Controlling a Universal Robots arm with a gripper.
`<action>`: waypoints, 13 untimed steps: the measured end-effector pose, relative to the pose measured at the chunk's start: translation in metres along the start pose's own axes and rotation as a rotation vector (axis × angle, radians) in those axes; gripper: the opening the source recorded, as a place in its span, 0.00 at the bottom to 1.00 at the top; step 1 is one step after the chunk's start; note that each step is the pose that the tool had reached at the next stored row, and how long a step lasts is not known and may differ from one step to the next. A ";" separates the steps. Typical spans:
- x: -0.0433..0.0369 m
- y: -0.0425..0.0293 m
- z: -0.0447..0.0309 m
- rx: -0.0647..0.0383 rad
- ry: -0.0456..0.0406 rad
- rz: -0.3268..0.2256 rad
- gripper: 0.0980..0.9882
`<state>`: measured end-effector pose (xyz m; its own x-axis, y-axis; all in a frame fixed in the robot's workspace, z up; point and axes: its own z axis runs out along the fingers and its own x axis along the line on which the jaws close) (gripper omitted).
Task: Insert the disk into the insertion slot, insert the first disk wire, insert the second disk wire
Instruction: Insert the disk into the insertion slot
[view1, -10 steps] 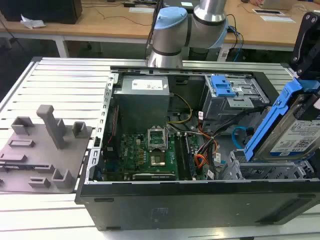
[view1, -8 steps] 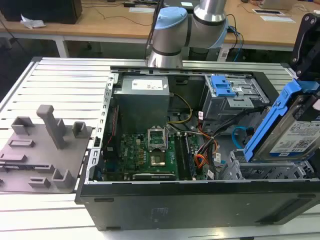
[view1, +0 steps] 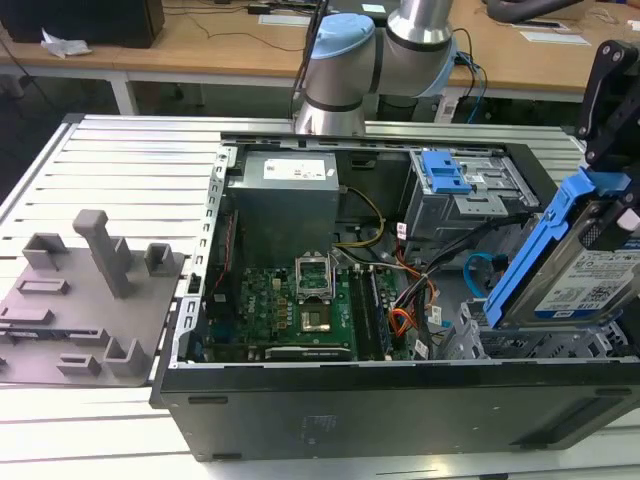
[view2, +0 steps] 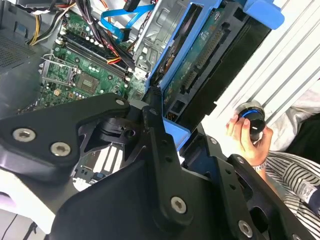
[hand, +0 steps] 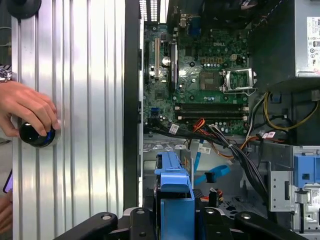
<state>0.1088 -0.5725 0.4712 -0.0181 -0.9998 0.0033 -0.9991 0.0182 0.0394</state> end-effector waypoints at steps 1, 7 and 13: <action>0.0000 0.0000 0.0006 0.000 -0.0001 0.000 0.30; 0.0000 -0.0003 0.0065 0.000 0.0001 0.000 0.30; 0.0000 -0.0006 0.0142 0.000 0.0000 0.000 0.30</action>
<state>0.1088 -0.5725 0.4570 -0.0181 -0.9998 0.0033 -0.9991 0.0182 0.0393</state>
